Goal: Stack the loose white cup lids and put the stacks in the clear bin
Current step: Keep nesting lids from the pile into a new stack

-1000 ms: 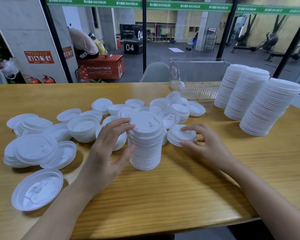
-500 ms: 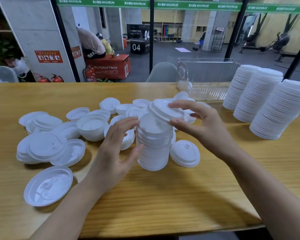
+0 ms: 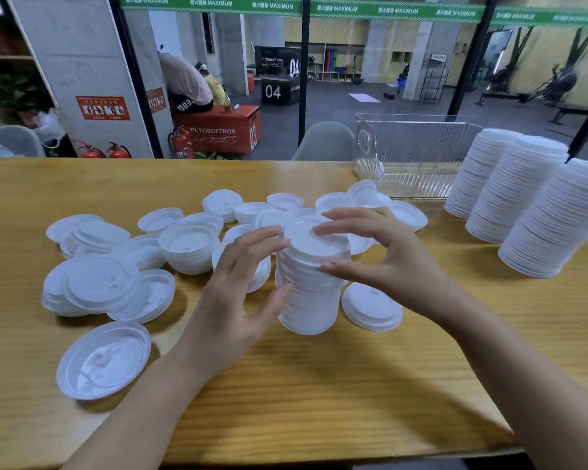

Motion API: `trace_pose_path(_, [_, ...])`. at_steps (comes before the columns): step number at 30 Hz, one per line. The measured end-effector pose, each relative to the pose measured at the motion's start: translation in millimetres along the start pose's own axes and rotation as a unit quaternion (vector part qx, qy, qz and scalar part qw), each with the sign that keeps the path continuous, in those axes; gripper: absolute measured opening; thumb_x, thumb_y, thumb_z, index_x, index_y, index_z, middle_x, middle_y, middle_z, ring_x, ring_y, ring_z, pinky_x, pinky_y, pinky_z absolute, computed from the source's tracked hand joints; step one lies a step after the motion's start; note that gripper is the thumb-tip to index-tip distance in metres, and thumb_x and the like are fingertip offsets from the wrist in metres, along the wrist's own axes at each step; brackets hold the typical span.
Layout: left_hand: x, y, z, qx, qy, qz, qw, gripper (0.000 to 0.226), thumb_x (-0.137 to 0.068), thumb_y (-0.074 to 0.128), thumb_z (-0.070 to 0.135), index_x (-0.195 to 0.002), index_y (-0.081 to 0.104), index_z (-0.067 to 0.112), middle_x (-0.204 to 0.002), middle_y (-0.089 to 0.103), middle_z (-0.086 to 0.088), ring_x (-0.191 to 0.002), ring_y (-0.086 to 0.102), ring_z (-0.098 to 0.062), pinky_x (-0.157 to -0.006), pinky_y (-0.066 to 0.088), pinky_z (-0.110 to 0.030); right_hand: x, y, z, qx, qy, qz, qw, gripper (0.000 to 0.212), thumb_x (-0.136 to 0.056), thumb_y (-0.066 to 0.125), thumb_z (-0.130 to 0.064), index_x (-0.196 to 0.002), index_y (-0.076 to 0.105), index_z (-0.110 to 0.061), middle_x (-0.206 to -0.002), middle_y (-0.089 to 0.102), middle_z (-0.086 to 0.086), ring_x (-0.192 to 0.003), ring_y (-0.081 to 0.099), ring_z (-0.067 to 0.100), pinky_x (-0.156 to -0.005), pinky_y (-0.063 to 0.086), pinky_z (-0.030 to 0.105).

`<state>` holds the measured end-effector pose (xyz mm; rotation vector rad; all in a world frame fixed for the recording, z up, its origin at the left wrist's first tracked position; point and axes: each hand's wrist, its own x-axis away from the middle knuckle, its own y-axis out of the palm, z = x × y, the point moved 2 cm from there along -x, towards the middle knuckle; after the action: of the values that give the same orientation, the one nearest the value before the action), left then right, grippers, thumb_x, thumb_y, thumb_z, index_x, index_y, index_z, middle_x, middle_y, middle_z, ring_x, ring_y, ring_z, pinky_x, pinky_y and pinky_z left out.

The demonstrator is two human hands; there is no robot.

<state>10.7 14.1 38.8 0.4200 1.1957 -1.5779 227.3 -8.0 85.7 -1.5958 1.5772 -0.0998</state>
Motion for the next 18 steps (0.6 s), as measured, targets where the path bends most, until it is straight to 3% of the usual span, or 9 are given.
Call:
trace_pose_path(8, [-0.2,-0.7,-0.1,0.002,0.002,0.001,1.000,0.045,-0.091,0.060,0.025,-0.133,0.046,0.024,-0.139,0.050,0.001,-0.134,0.046,-0.018,-0.103,0.041,-0.027,7.2,-11.0,2.1,-0.011,-0.002,0.023,1.000,0.052,-0.072,0.071,-0.056,-0.122,0.062,-0.045,-0.137,0.054,-0.020,-0.132,0.043,0.007,-0.105,0.031,0.014])
trace_pose_path(12, [-0.3,0.2,0.5,0.000,0.004,0.000,1.000,0.045,-0.091,0.061,0.024,-0.133,0.046,0.023,-0.138,0.051,0.000,-0.134,0.045,-0.017,-0.103,0.041,-0.027,30.1,-22.3,32.2,0.043,0.039,0.052,0.997,0.058,-0.071,0.068,-0.060,-0.125,0.059,-0.042,-0.137,0.054,-0.021,-0.131,0.044,0.008,-0.107,0.033,0.021])
trace_pose_path(18, [-0.9,0.5,0.2,0.002,0.004,0.000,1.000,0.046,-0.090,0.061,0.024,-0.133,0.046,0.022,-0.139,0.051,0.000,-0.133,0.046,-0.017,-0.102,0.043,-0.029,66.4,-10.5,75.6,0.133,0.148,-0.066,0.978,0.061,-0.058,0.059,-0.079,-0.116,0.044,-0.068,-0.139,0.045,-0.026,-0.130,0.032,0.006,-0.112,0.030,0.048])
